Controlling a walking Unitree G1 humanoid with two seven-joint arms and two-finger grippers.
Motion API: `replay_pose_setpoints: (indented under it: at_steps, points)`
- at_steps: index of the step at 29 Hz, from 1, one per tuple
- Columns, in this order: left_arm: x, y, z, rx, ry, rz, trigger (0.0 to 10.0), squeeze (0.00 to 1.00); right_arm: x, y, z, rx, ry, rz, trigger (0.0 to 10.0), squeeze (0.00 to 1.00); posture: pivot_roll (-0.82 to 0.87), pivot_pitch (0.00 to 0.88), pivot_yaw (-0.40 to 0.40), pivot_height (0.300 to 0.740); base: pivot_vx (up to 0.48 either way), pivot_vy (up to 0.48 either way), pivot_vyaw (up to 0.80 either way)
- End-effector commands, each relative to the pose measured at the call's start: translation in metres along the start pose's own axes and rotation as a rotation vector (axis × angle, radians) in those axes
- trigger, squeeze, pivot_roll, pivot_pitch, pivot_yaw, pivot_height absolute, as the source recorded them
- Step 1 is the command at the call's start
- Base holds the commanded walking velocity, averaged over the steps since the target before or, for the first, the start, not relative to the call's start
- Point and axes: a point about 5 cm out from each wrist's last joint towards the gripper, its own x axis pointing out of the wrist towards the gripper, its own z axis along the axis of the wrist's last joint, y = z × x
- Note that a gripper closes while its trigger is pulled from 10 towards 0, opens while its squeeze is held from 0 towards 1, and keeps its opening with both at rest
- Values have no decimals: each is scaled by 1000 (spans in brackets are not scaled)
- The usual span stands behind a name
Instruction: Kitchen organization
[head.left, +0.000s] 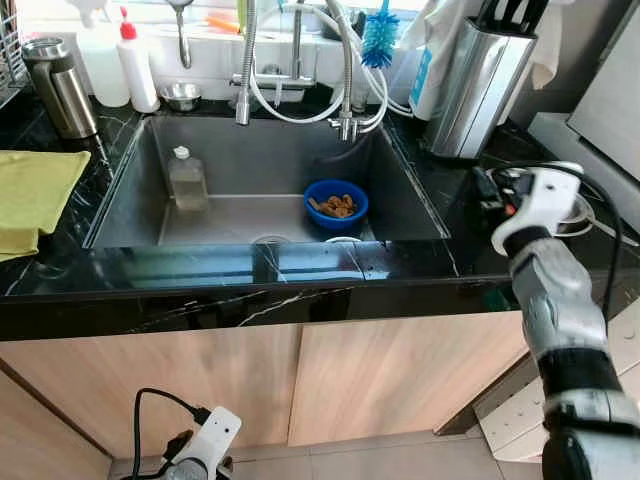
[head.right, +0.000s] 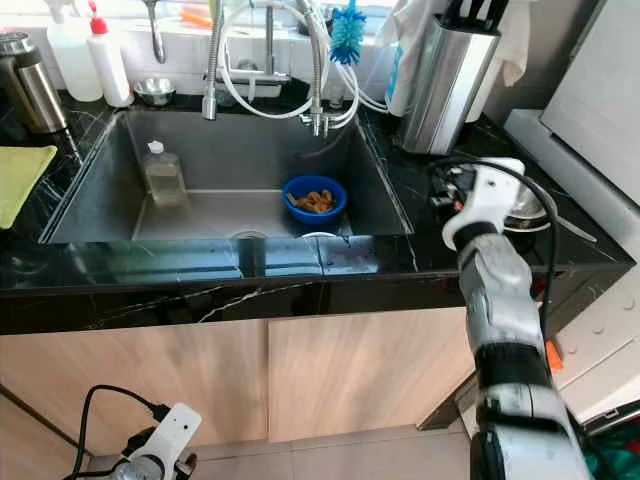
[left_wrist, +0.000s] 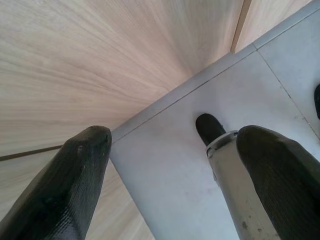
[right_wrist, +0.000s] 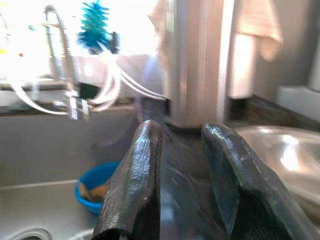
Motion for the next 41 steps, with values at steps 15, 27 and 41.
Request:
replay_pose_setpoints:
  at_steps: [15, 27, 41]
  points:
    - [-1, -3, -1, 33, -4, -22, 10000, 0, -30, 7, 6, 66, -65, -65, 10000, 0, 130, 22, -108, 740, 0, 0, 0]
    - [-1, -2, -4, 31, 8, -18, 10000, 0, -32, 13, 8, 31, -46, -50, 10000, 0, 130, 30, -109, 740, 0, 0, 248]
    - [-1, -2, -7, 40, 22, -14, 10000, 0, -32, 13, 7, 25, -28, -54, 10000, 0, 132, 36, -108, 740, 0, 0, 171]
